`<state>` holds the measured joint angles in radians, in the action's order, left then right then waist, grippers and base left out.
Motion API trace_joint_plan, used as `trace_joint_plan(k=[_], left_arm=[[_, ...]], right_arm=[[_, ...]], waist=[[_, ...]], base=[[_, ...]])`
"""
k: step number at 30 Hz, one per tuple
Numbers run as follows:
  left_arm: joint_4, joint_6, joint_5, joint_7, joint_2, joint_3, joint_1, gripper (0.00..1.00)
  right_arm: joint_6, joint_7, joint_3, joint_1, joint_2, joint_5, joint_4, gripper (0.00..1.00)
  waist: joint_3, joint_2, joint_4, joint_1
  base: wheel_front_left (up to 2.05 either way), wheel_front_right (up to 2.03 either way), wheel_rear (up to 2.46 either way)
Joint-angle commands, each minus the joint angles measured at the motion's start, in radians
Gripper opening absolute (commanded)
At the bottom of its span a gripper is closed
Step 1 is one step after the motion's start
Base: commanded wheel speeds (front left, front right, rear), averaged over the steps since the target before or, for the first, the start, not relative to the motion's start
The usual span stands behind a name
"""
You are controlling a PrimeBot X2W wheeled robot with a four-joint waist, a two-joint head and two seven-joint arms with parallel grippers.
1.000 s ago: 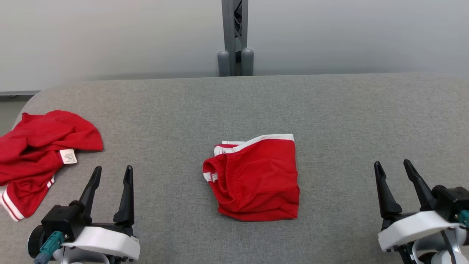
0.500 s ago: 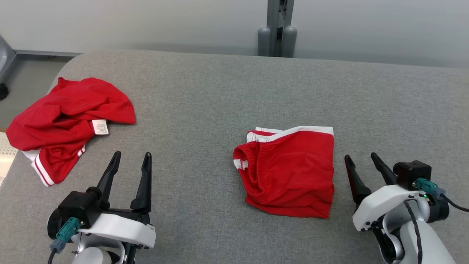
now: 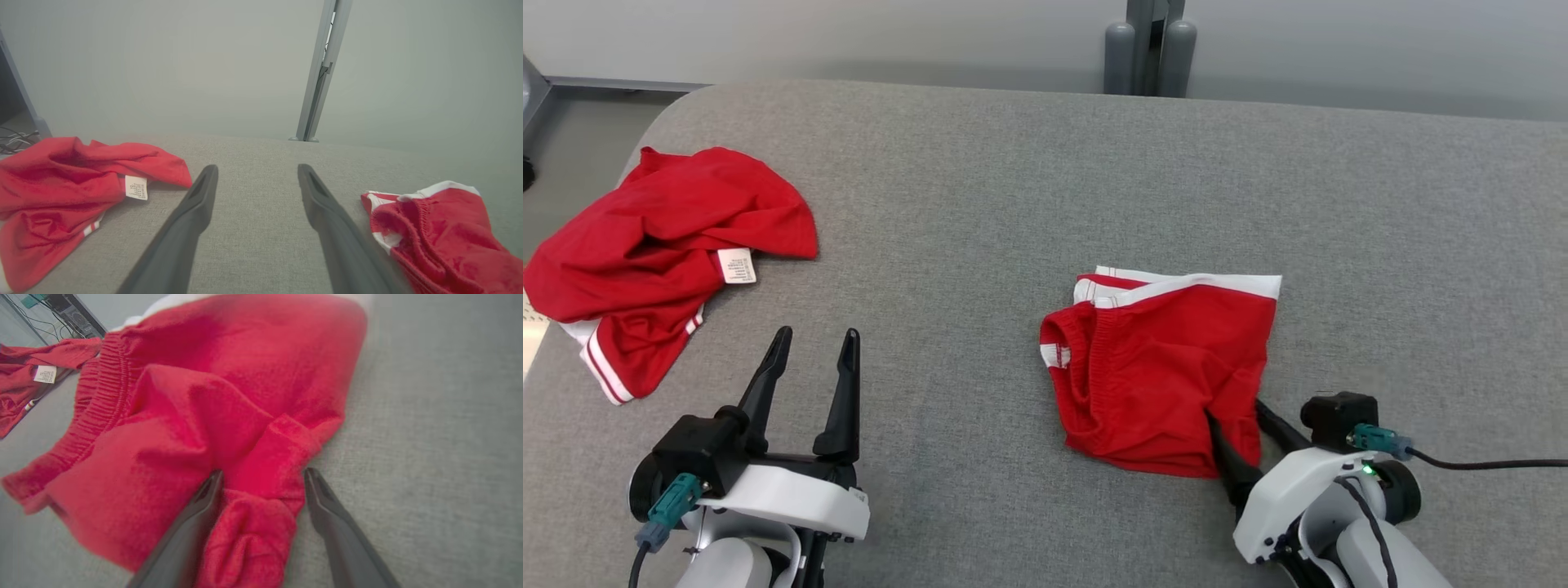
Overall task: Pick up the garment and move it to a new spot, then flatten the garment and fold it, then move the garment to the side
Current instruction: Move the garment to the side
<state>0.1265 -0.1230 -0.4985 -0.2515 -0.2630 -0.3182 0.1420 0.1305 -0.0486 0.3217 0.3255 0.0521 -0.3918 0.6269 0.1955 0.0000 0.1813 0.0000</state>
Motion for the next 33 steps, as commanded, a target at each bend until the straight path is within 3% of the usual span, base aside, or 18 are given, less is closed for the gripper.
trace_joint_plan(k=[1, 4, 5, 7, 18, 27, 33], left_arm=[[0.004, 0.007, 0.005, -0.005, -0.003, 0.004, 0.017, 1.0], [0.002, 0.004, 0.007, -0.006, -0.003, 0.006, 0.022, 1.0], [0.002, 0.004, 0.008, -0.007, -0.004, 0.007, 0.023, 1.0], [0.002, 0.006, 0.009, -0.006, -0.006, 0.007, 0.025, 1.0], [-0.024, 0.005, 0.017, -0.008, -0.019, 0.009, 0.036, 1.0], [-0.096, 0.001, 0.036, 0.012, -0.055, 0.012, 0.063, 1.0], [-0.155, 0.01, 0.061, 0.055, -0.094, -0.003, 0.106, 1.0]], right_arm=[[0.0, 0.02, 0.035, -0.044, -0.002, -0.026, 0.005, 1.0], [0.0, 0.005, 0.059, -0.055, -0.001, -0.053, -0.023, 1.0], [0.0, -0.006, 0.062, -0.055, 0.0, -0.059, -0.034, 0.5], [0.0, -0.017, 0.061, -0.052, 0.001, -0.061, -0.043, 0.0], [0.0, -0.09, -0.051, 0.002, 0.003, 0.029, -0.048, 0.0], [0.0, -0.113, -0.208, 0.047, 0.003, 0.159, -0.052, 0.0], [0.0, -0.154, -0.413, 0.129, 0.011, 0.285, 0.017, 0.0]], waist=[[0.003, 0.0, -0.014, 0.0], [0.006, 0.0, -0.033, 0.0], [0.008, 0.0, -0.039, 0.0], [0.01, 0.0, -0.051, 0.0], [0.037, 0.0, -0.131, 0.0], [0.103, 0.0, -0.305, 0.0], [0.159, 0.0, -0.425, 0.0]], base=[[0.0, 0.0, 0.0], [0.0, 0.0, 0.0], [0.0, 0.0, 0.0], [0.0, 0.0, 0.0], [0.0, 0.0, 0.0], [0.0, 0.0, 0.0], [0.0, 0.0, 0.0]])
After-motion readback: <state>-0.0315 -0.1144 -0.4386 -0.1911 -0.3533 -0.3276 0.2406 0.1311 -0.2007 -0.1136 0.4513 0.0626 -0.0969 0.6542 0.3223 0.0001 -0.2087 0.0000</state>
